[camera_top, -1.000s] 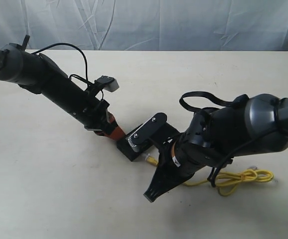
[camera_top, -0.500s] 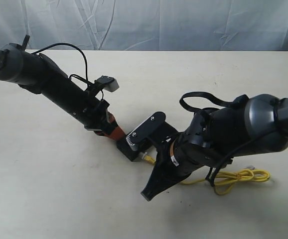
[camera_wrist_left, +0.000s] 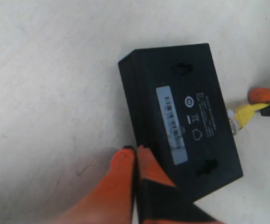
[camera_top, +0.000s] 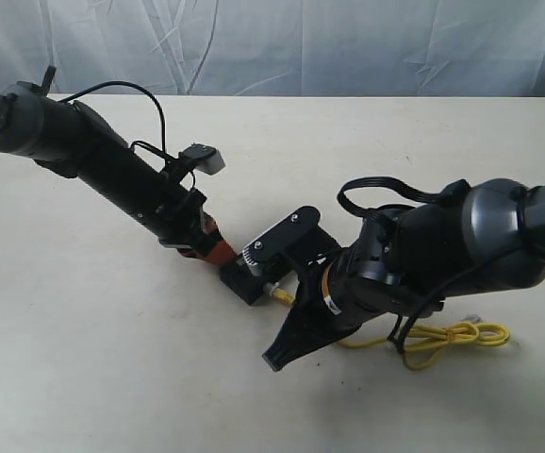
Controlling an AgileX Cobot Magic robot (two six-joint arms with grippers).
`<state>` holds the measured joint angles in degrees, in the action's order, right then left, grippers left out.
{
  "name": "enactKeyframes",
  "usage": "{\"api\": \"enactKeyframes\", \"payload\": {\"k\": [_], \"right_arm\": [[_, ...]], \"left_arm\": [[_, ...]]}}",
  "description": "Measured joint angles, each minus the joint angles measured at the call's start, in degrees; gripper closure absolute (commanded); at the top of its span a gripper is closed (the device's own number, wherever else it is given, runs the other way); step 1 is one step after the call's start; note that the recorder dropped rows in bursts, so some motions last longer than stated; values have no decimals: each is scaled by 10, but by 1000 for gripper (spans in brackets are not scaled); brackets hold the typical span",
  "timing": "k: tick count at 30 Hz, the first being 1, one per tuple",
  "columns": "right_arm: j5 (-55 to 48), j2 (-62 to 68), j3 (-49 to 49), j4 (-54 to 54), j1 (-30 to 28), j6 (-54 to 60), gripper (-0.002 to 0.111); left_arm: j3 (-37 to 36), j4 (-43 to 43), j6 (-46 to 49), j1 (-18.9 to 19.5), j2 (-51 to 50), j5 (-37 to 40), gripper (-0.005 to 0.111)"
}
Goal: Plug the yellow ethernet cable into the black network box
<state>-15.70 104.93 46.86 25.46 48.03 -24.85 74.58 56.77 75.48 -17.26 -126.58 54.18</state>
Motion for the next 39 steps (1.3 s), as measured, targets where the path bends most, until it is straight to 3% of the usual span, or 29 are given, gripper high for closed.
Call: {"api": "enactKeyframes", "payload": {"k": [19, 26, 31, 32, 35, 39], "right_arm": [[70, 18, -3, 7, 0, -8, 107], [98, 24, -2, 5, 0, -8, 60], [89, 13, -2, -58, 0, -8, 62], [81, 4, -2, -70, 0, -8, 67], [37, -53, -2, -109, -4, -8, 108], [-82, -161, -2, -175, -79, -10, 109]], "left_arm": [[2, -2, 14, 3, 2, -5, 107], [2, -3, 15, 3, 2, 4, 107], [0, -23, -20, 42, 12, 7, 107], [-1, -31, -35, 53, 19, 2, 107], [-3, -76, -119, 85, 82, -22, 107], [-89, -164, -247, 97, 278, -128, 107]]}}
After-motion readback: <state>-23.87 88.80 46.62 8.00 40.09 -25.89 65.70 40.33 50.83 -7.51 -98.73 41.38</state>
